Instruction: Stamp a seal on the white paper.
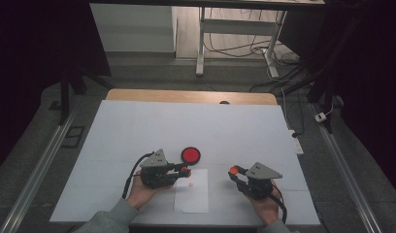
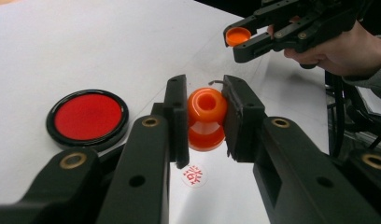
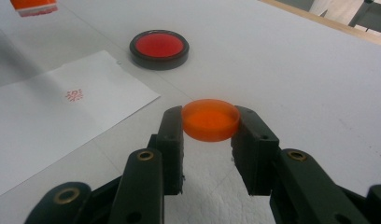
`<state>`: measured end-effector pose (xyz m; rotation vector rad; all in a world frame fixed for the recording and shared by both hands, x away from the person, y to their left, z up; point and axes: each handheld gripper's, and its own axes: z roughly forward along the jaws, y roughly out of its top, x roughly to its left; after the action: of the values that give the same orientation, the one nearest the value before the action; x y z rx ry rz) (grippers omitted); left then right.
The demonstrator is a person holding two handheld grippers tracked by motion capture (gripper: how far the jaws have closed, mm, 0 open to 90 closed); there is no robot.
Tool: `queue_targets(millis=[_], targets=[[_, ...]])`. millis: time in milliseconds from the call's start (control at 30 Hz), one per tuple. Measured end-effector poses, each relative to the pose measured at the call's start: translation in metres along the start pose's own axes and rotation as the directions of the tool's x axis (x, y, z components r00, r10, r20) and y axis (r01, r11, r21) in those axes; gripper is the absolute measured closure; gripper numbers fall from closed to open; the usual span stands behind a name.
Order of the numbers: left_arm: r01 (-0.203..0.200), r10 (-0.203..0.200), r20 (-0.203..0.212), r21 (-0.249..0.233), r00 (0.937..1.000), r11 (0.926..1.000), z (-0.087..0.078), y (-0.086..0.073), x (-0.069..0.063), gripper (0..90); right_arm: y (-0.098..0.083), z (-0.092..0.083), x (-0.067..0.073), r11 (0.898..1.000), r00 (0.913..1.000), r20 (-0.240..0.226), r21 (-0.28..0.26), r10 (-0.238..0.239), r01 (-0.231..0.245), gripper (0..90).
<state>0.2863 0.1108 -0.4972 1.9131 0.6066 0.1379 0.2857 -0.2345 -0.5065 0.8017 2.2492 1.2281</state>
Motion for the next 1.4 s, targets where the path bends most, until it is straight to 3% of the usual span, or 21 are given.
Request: queue_targets(millis=[367,567,800,1200,1400], targets=[[0.024,-0.024,-0.001,-0.010,0.9997,0.9997,-0.007,0.005,0.004,72.7,0.000,0.001,0.001,1.000,0.9999,-0.011,-0.005,-0.001,0.001,64.3],[0.034,-0.034,0.027,-0.013,0.9991,0.9993,-0.007,0.013,0.006,72.7,0.000,0.002,0.001,1.000,0.9999,-0.013,-0.010,0.002,-0.002,64.2],[0.024,-0.024,0.017,-0.005,0.9996,0.9997,-0.005,0.020,0.008,72.6,0.001,0.001,0.001,1.000,0.9999,-0.011,-0.007,-0.004,0.003,64.2],[0.014,-0.014,-0.006,-0.066,0.9999,0.9977,-0.028,0.041,0.013,72.6,0.002,0.003,0.003,1.000,0.9998,-0.020,-0.014,0.004,-0.004,64.3],[0.017,-0.017,0.003,-0.079,0.9999,0.9967,-0.025,0.050,0.012,72.6,0.002,0.003,0.005,1.000,0.9997,-0.024,-0.015,0.002,-0.002,64.3]])
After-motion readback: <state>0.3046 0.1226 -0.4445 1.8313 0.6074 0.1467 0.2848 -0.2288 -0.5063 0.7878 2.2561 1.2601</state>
